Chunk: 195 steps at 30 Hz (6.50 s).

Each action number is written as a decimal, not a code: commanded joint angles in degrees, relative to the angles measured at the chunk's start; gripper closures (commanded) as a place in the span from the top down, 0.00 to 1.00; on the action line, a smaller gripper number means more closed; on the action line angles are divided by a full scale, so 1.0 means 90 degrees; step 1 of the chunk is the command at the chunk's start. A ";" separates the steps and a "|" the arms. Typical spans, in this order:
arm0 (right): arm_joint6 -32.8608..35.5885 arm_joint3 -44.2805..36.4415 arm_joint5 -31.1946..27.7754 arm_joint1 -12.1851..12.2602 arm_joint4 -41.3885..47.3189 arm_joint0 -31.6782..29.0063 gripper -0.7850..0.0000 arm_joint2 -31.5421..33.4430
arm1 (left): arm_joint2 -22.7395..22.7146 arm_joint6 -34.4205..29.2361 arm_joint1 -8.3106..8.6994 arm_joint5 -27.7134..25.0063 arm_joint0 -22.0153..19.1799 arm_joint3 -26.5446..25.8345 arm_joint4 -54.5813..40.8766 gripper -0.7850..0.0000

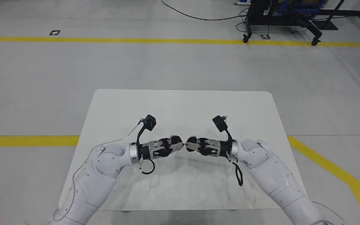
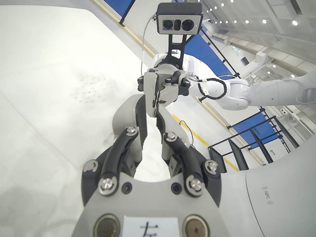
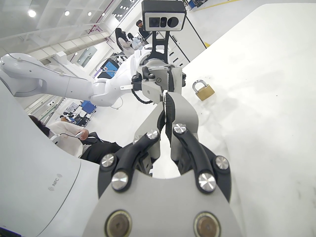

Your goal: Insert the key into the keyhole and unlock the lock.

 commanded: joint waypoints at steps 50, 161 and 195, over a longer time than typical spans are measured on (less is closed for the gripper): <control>-0.0663 0.0067 -0.0337 0.0170 0.0035 -0.0311 0.00 0.0729 | -0.1157 -0.1844 0.0456 0.4453 0.2041 -0.3495 0.6617 0.69; -0.1139 -0.0054 -0.0083 0.0034 0.0205 -0.0269 0.00 0.0318 | -0.0950 0.0610 -0.0101 0.0373 0.0519 0.0904 -0.1694 0.00; -0.1105 0.1536 -0.0337 -0.0895 0.1291 0.1554 0.00 -0.1522 | 0.0208 -0.1310 0.0000 -0.0698 -0.0364 0.1987 -0.4555 0.00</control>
